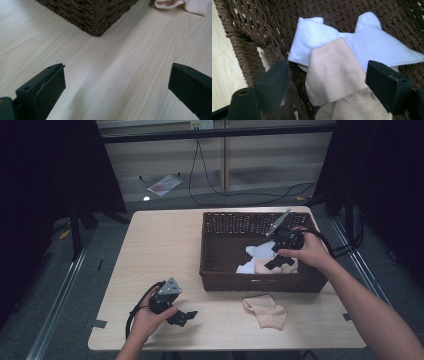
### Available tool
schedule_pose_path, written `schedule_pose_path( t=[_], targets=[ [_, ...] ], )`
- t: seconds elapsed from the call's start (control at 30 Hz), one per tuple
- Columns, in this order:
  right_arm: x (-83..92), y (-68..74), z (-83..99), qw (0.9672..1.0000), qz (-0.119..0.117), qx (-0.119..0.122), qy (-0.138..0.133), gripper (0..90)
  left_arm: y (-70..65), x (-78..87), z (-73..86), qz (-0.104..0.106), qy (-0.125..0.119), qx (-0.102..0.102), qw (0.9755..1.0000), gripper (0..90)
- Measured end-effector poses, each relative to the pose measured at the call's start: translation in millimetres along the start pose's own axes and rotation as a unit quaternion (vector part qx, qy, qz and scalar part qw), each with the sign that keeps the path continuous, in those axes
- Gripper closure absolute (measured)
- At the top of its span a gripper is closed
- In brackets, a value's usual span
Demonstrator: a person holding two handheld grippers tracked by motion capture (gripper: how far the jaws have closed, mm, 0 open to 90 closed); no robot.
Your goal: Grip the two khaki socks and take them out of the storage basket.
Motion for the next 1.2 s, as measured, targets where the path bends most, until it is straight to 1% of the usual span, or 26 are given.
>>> schedule_pose_path(
  t=[0.03,0.1,0.17,0.2,0.27,0.3,0.33,0.5,0.53,0.57,0.6,0.73,0.87,0.9,0.93,0.97,1.07,1.17,1.2],
  targets=[
    [-3.3,-0.1,-0.4,1.0000,-0.002,0.000,0.004,20.0,0.1,0.1,0.0,0.000,0.000,0.000,1.0000,0.8],
    [-4.3,-0.7,0.1,1.0000,-0.006,-0.001,0.001,20.6,0.2,0.0,0.1,0.001,0.000,0.000,1.0000,0.8],
    [-7.8,-2.8,3.8,0.9999,-0.011,-0.009,0.003,20.3,0.2,-0.1,0.1,0.002,-0.001,0.000,1.0000,0.8],
    [-9.1,-3.6,5.4,0.9999,-0.006,-0.011,0.004,19.7,0.1,-0.1,0.2,0.002,-0.001,0.000,1.0000,0.8],
    [-12.1,-6.1,11.7,0.9999,-0.009,-0.008,-0.001,18.5,0.4,-0.5,0.1,0.001,0.001,-0.001,1.0000,0.8],
    [-12.1,-6.1,11.7,0.9999,-0.009,-0.008,-0.001,18.5,0.4,-0.5,0.1,0.001,0.001,-0.001,1.0000,0.8],
    [-12.8,-6.2,13.2,0.9999,-0.009,-0.014,0.001,18.0,0.3,-0.8,0.2,-0.001,0.003,-0.001,1.0000,0.8],
    [-18.5,-8.9,18.2,0.9998,-0.009,-0.018,-0.002,18.1,-0.2,-1.9,0.3,0.000,0.005,-0.002,1.0000,0.8],
    [-19.8,-8.8,18.6,0.9998,-0.006,-0.019,0.001,18.1,-0.2,-1.7,0.3,-0.001,0.007,-0.002,1.0000,0.8],
    [-21.5,-9.6,19.3,0.9999,-0.007,-0.014,0.003,18.1,0.0,-1.7,0.3,-0.001,0.006,-0.002,1.0000,0.8],
    [-25.1,-10.1,20.0,0.9998,-0.007,-0.020,0.003,18.1,0.0,-1.5,0.4,0.000,0.006,-0.002,1.0000,0.8],
    [-29.8,-11.3,21.2,0.9997,-0.006,-0.022,0.008,17.8,0.1,-1.5,0.6,0.000,0.006,-0.002,1.0000,0.8],
    [-34.0,-14.3,23.0,0.9998,-0.002,-0.018,0.013,17.8,0.2,-1.7,0.6,0.001,0.006,-0.001,1.0000,0.8],
    [-34.7,-14.0,22.9,0.9996,-0.003,-0.025,0.011,17.8,0.2,-2.3,0.6,0.006,0.004,-0.001,1.0000,0.8],
    [-35.4,-14.4,23.4,0.9996,-0.003,-0.024,0.015,18.0,0.3,-2.5,0.5,0.005,0.005,-0.001,1.0000,0.8],
    [-36.2,-15.3,23.9,0.9997,-0.001,-0.019,0.017,18.5,0.2,-2.7,0.6,0.006,0.004,0.001,1.0000,0.8],
    [-39.2,-15.4,24.8,0.9994,0.002,-0.022,0.028,20.4,0.6,-2.3,0.5,0.005,0.004,-0.001,1.0000,0.8],
    [-42.2,-15.8,26.5,0.9990,0.003,-0.025,0.038,26.1,0.5,-2.4,0.5,0.005,0.004,-0.001,1.0000,0.8],
    [-43.8,-16.1,26.8,0.9990,0.003,-0.023,0.039,29.4,0.4,-2.4,0.5,0.005,0.004,-0.001,1.0000,0.8]
  ],
)
Point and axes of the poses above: each handheld gripper's, and its own axes: x roughly backward along the jaws, z roughly out of its underside, y roughly to its left, the point moved 3 cm from there along -x, roughly forward along the jaws, and after that the axes turned 12 degrees about x, right-handed, at the moved point
